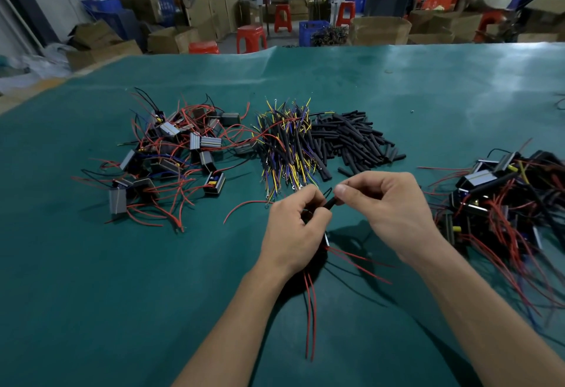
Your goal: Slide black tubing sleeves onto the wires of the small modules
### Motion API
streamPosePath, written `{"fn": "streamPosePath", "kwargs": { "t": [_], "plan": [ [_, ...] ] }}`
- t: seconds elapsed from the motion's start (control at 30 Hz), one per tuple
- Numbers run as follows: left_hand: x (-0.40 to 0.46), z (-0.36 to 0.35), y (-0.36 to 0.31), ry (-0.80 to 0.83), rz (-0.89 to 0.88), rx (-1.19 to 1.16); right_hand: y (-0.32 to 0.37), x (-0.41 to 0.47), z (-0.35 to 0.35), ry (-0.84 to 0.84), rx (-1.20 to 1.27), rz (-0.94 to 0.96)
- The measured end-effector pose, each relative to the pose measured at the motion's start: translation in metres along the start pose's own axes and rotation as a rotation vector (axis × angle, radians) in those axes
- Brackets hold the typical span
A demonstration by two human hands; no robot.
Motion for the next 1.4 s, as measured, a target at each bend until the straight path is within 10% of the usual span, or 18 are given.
{"fn": "streamPosePath", "kwargs": {
  "t": [0.53, 0.7, 1.07, 1.4],
  "plan": [
    [0.003, -0.009, 0.009, 0.083, 0.091, -0.149, -0.012, 0.005, -0.001, -0.021, 0.522, -0.134],
    [0.001, -0.005, 0.008, 0.1, 0.099, -0.189, -0.019, 0.006, 0.009, -0.171, 0.301, -0.035],
    [0.004, -0.007, 0.012, 0.074, 0.084, -0.117, -0.026, 0.002, -0.004, 0.069, -0.02, -0.103],
    [0.004, -0.009, 0.013, 0.099, 0.05, -0.188, -0.025, 0.006, 0.01, 0.046, 0.078, -0.017]
  ]
}}
Point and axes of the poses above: each hand's wrist, its own x-axis towards the middle knuckle, its own z-axis out of the back of the hand, y = z × x, the point moved 4 cm from there along x, towards the middle knuckle, and after that the axes turned 13 degrees about x, right-handed, at the moved point
